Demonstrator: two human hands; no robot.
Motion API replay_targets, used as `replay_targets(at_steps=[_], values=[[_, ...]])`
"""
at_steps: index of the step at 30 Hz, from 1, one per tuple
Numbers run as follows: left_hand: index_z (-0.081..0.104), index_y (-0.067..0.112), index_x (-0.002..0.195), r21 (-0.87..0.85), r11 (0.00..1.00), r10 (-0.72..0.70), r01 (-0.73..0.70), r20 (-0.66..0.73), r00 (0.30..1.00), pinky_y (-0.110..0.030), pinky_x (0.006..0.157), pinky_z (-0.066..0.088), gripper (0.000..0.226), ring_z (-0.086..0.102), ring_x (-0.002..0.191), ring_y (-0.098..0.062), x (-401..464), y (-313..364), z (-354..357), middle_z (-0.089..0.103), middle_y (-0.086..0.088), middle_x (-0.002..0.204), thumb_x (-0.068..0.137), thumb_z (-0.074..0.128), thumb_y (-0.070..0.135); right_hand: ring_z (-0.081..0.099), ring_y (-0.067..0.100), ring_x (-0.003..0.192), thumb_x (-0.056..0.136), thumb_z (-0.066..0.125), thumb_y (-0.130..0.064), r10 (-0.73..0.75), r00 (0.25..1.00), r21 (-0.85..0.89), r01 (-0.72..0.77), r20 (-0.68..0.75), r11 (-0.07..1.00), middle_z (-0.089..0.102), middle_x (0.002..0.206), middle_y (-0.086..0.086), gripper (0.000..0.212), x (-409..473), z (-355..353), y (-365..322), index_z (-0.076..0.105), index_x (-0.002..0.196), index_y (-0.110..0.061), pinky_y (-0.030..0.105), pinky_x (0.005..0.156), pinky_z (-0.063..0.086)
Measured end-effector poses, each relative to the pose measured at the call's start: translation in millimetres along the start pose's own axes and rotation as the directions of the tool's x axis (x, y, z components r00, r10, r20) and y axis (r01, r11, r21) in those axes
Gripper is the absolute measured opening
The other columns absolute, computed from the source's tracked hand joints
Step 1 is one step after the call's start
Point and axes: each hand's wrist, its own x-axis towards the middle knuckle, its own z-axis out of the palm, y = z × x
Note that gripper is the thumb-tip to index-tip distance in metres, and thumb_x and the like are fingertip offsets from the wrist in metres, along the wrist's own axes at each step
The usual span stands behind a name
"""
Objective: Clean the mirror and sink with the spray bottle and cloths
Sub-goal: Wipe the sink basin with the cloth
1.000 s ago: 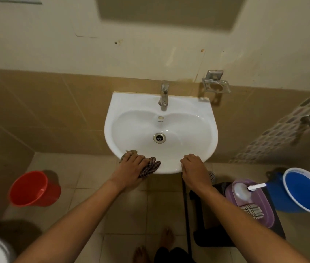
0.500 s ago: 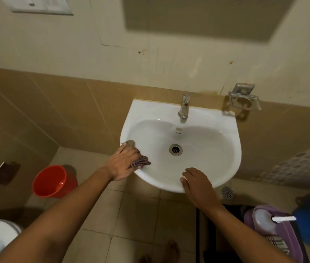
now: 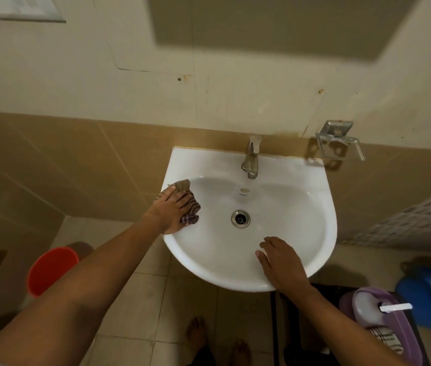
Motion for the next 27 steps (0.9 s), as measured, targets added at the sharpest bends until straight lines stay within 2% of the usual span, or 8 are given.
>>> replay_targets(at_steps=[6, 10, 13, 16, 21, 24, 27], values=[[0.001, 0.022, 0.154, 0.098, 0.994, 0.038, -0.041, 0.036, 0.999, -0.049, 0.118, -0.011, 0.065, -0.007, 0.15, -0.022, 20.7, 2.1, 2.9, -0.003, -0.002, 0.163, 0.098, 0.009, 0.054, 0.07, 0.028, 0.09, 0.085, 0.074, -0.018, 0.07, 0.997, -0.017, -0.07, -0.016, 0.997, 0.073, 0.099, 0.01, 0.017, 11.8, -7.1, 6.8, 0.073, 0.096, -0.006, 0.037, 0.081, 0.057], [0.001, 0.023, 0.154, 0.087, 0.996, 0.029, -0.037, 0.092, 0.995, -0.05, 0.118, -0.011, 0.067, -0.007, 0.15, -0.023, 15.1, 9.7, 6.3, -0.005, -0.002, 0.163, 0.097, 0.008, 0.057, 0.066, 0.031, 0.104, 0.091, 0.065, -0.019, 0.113, 0.993, -0.014, -0.113, 0.015, 0.994, 0.07, 0.111, 0.015, 0.023, 13.7, -15.5, 15.1, 0.071, 0.106, -0.002, 0.039, 0.094, 0.051], [-0.002, 0.022, 0.154, 0.003, 1.0, 0.015, -0.016, 0.171, 0.985, -0.049, 0.118, -0.013, 0.067, -0.01, 0.149, -0.023, 4.6, 26.9, 5.8, -0.008, -0.003, 0.163, 0.097, 0.006, 0.057, 0.058, 0.031, 0.119, 0.097, 0.057, -0.022, 0.137, 0.989, -0.011, -0.137, 0.057, 0.991, 0.064, 0.125, 0.016, 0.032, 16.0, -25.5, 24.8, 0.065, 0.119, -0.001, 0.039, 0.105, 0.042], [-0.005, 0.023, 0.153, -0.13, 0.991, 0.002, 0.035, 0.273, 0.962, -0.048, 0.118, -0.013, 0.067, -0.013, 0.149, -0.023, -7.8, 45.4, -4.3, -0.011, -0.003, 0.162, 0.097, 0.006, 0.057, 0.056, 0.032, 0.121, 0.096, 0.056, -0.021, 0.128, 0.99, -0.035, -0.126, 0.066, 0.991, 0.063, 0.126, 0.017, 0.033, 19.7, -33.9, 39.5, 0.064, 0.119, 0.001, 0.04, 0.108, 0.039], [-0.005, 0.023, 0.154, -0.355, 0.925, 0.016, 0.136, 0.395, 0.919, -0.049, 0.118, -0.012, 0.074, -0.012, 0.149, -0.023, -27.2, 88.0, -28.1, -0.012, -0.004, 0.162, 0.094, 0.005, 0.065, 0.054, 0.035, 0.121, 0.093, 0.058, -0.019, 0.115, 0.99, -0.126, -0.104, 0.082, 0.987, 0.065, 0.119, 0.018, 0.028, 22.0, -45.5, 72.8, 0.065, 0.112, 0.001, 0.044, 0.107, 0.039], [-0.006, 0.024, 0.153, -0.452, 0.875, 0.049, 0.172, 0.436, 0.899, -0.05, 0.119, -0.011, 0.075, -0.012, 0.149, -0.022, -32.3, 121.3, -41.3, -0.012, -0.004, 0.162, 0.093, 0.008, 0.067, 0.048, 0.037, 0.131, 0.093, 0.059, -0.016, 0.105, 0.991, -0.167, -0.09, 0.085, 0.982, 0.062, 0.126, 0.02, 0.033, 20.3, -49.5, 95.7, 0.062, 0.118, 0.004, 0.046, 0.112, 0.034], [-0.006, 0.03, 0.153, -0.53, 0.828, 0.107, 0.182, 0.468, 0.877, -0.05, 0.119, -0.009, 0.074, -0.011, 0.149, -0.021, -31.1, 153.6, -50.5, -0.011, -0.002, 0.162, 0.092, 0.012, 0.069, 0.043, 0.037, 0.135, 0.094, 0.056, -0.015, 0.091, 0.989, -0.23, -0.062, 0.117, 0.971, 0.057, 0.134, 0.022, 0.038, 17.1, -57.2, 112.2, 0.056, 0.127, 0.006, 0.041, 0.118, 0.024]])
